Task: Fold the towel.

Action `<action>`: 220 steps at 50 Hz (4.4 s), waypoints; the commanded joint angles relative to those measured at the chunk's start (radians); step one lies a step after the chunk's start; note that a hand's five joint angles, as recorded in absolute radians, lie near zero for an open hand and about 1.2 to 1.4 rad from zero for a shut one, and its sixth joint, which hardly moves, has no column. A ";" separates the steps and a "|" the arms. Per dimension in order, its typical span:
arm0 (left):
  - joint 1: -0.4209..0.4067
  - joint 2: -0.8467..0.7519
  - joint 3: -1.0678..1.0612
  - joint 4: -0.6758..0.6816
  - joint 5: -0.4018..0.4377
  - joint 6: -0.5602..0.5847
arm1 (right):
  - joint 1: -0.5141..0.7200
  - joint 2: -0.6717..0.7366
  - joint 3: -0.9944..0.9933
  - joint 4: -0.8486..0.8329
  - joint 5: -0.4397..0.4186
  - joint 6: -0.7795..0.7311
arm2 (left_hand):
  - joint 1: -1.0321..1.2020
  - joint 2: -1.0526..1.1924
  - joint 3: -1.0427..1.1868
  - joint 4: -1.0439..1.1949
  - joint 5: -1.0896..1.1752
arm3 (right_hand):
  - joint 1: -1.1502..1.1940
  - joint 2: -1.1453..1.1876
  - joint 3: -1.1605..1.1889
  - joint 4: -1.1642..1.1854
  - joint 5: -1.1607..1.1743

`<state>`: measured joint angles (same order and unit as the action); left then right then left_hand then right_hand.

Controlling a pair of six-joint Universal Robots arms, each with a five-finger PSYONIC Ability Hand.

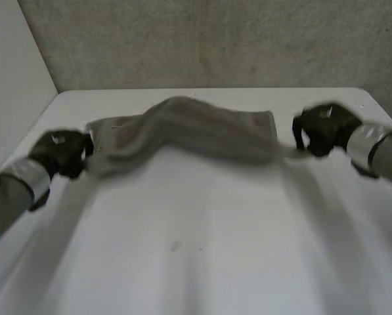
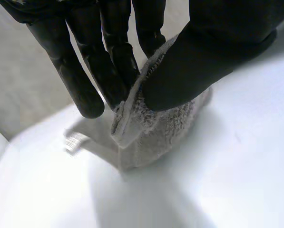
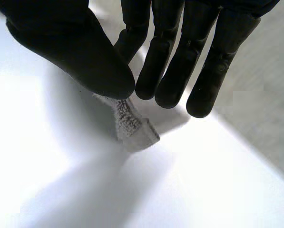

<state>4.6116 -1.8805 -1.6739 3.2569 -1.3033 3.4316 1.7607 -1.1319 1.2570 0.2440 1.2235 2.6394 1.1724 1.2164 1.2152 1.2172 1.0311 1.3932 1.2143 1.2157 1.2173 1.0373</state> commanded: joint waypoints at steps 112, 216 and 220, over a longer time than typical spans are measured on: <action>0.055 0.001 0.445 -0.348 0.004 -0.351 | 0.019 0.146 0.232 -0.287 0.013 0.505 | 0.224 0.180 0.181 0.179 0.191 | -0.978 -0.799 -0.801 -0.802 -0.797; 0.067 0.349 -0.113 -0.445 0.061 0.161 | -0.153 -0.328 0.177 0.199 -0.068 -0.136 | 0.224 0.180 0.181 0.179 0.191 | 0.003 0.182 0.181 0.179 0.184; 0.069 0.415 -0.153 -0.447 0.068 0.216 | -0.190 -0.373 0.196 0.227 -0.067 -0.187 | 0.224 0.180 0.181 0.179 0.191 | 0.003 0.182 0.181 0.179 0.184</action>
<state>4.6795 -1.5918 -1.7425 2.8115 -1.2602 3.5703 1.6119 -1.4128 1.4255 0.4192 1.1570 2.4948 1.1724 1.2165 1.2152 1.2172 1.0311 1.3888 1.2134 1.2142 1.2165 1.0350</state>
